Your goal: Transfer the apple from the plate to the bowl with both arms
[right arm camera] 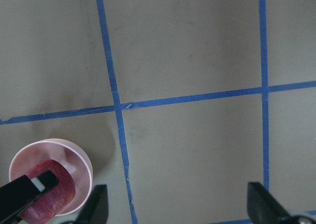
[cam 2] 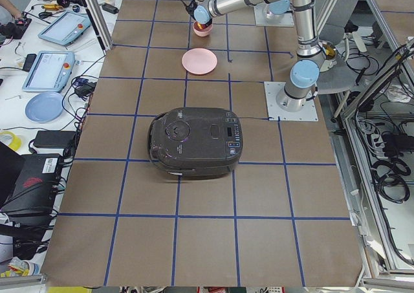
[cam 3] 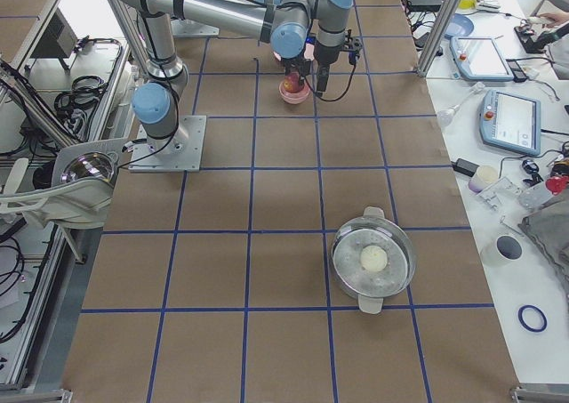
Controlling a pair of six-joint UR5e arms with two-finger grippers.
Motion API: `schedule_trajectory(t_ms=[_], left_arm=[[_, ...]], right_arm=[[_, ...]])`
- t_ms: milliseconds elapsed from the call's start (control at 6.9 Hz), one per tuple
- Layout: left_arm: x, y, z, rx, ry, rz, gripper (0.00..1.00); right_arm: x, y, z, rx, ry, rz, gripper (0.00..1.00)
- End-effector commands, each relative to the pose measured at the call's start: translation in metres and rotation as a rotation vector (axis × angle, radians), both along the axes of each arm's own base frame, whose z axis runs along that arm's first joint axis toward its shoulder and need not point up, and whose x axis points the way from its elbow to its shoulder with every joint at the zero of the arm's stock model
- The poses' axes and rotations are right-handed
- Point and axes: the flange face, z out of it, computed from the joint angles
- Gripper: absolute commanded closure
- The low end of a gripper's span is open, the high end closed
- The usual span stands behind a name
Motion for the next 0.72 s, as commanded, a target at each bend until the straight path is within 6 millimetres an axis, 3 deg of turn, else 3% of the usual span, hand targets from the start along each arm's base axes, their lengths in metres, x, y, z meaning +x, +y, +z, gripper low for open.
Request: schedule_trajectory(t_ms=[0,290,580], left_arm=[[0.001,-0.001,-0.002,-0.012,-0.020,-0.011,0.29],[0.003,-0.002,0.016,-0.052,-0.016,-0.042,0.19],[0.006,-0.003,0.021,-0.065,-0.017,-0.044,0.00]], right_arm=[[0.002,0.003,0.000,0.007,-0.007,0.001,0.00],[0.000,0.000,0.005,-0.009,-0.002,-0.010,0.00],[0.000,0.002,0.005,-0.002,0.003,-0.014,0.00]])
